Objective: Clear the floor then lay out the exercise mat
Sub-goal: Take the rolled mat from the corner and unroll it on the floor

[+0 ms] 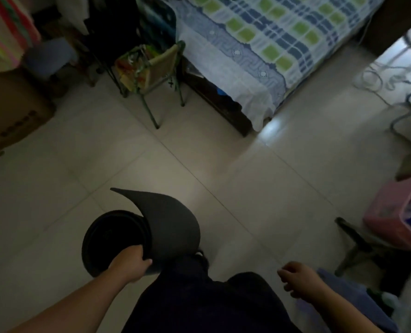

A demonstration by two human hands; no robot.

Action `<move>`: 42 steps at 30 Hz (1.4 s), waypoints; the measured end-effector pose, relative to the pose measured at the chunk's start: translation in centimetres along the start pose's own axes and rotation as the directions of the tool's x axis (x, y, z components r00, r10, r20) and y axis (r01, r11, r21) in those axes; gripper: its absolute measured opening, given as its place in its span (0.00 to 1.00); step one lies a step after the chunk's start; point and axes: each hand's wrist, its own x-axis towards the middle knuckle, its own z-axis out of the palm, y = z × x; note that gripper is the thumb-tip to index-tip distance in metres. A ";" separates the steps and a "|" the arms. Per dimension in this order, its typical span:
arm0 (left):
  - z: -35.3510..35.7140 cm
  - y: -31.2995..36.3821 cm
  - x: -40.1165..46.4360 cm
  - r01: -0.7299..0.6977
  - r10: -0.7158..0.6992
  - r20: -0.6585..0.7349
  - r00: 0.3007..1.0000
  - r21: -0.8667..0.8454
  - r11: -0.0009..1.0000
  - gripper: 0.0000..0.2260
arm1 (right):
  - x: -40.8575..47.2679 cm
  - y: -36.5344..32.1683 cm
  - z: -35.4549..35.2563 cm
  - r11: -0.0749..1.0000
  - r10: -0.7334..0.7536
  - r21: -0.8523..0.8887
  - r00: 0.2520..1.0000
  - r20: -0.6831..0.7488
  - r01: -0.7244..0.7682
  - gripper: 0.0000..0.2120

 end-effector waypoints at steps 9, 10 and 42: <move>-3.3 -0.7 3.5 0.109 -0.109 -0.008 0.994 -0.019 0.994 0.16 | 3.9 -12.4 -2.4 0.887 -0.095 -0.436 0.984 0.151 0.153 0.12; -3.5 -0.7 4.0 0.117 -0.117 -0.011 0.993 -0.023 0.993 0.16 | 4.3 -13.8 -2.0 0.838 -0.112 -0.509 0.975 0.190 0.196 0.12; -11.7 -0.7 28.0 0.402 -0.249 -0.610 0.753 0.126 0.907 0.12 | 31.6 -38.3 12.3 0.260 -0.245 -0.760 0.802 0.545 0.596 0.12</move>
